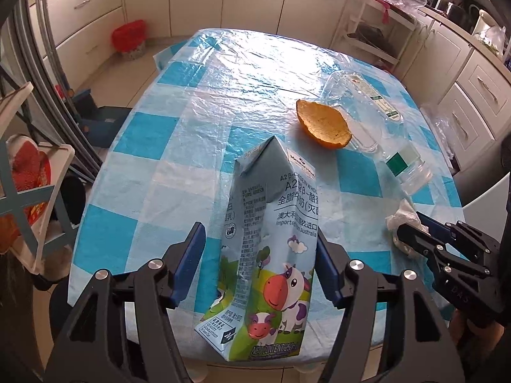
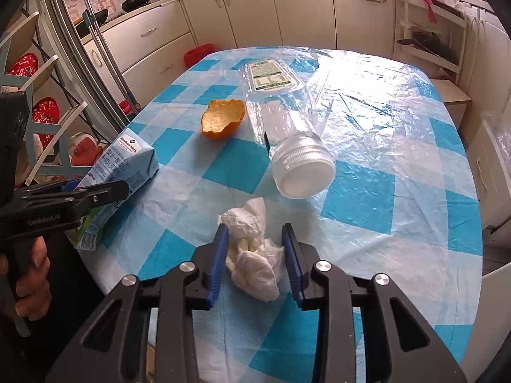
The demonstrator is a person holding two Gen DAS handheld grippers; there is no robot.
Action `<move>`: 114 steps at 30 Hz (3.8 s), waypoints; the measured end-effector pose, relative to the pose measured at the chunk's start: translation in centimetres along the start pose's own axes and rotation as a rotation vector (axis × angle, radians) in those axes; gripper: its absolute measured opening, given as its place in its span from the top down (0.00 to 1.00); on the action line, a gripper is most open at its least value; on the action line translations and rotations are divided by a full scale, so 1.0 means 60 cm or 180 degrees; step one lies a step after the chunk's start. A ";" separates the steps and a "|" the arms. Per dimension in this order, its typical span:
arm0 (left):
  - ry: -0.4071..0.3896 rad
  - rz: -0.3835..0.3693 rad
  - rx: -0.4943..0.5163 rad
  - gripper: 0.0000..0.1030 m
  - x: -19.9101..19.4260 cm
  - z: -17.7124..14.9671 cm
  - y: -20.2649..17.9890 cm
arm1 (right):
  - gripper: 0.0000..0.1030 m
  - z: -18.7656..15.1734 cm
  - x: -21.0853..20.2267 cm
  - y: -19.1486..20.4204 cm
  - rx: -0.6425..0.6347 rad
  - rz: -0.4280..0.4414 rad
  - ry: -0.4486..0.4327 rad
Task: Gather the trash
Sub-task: 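Grasp the white crumpled tissue with the right tool while the left tool holds the carton, then carry the milk carton and tissue over the yellow bucket with both tools, then open both tools over the yellow bucket to drop the tissue and carton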
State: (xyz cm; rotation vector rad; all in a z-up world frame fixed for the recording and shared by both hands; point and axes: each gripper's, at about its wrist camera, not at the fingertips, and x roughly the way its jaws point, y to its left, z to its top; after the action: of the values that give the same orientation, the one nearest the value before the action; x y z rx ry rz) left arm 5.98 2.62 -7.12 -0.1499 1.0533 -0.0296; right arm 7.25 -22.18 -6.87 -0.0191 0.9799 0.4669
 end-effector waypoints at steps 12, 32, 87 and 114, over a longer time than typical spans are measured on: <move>-0.0015 -0.0039 -0.0019 0.43 -0.006 0.000 -0.001 | 0.72 -0.003 0.001 0.002 -0.0035 -0.0031 0.0005; -0.0113 -0.0149 -0.0035 0.70 -0.019 -0.003 -0.002 | 0.74 -0.004 -0.002 0.001 -0.0032 -0.0063 -0.0002; -0.0007 -0.1543 0.0810 0.71 -0.027 0.032 -0.538 | 0.54 -0.049 -0.155 -0.505 0.2267 -0.0757 -0.0037; -0.0068 -0.0865 0.1078 0.24 0.025 0.003 -0.551 | 0.34 0.014 -0.241 -0.481 0.2337 -0.0709 -0.1213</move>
State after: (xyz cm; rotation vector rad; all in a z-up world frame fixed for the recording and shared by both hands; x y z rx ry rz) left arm 8.46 -30.23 -3.77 0.0150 0.9860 -0.4487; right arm 12.40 -53.38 -0.30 0.5959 0.7139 -0.1135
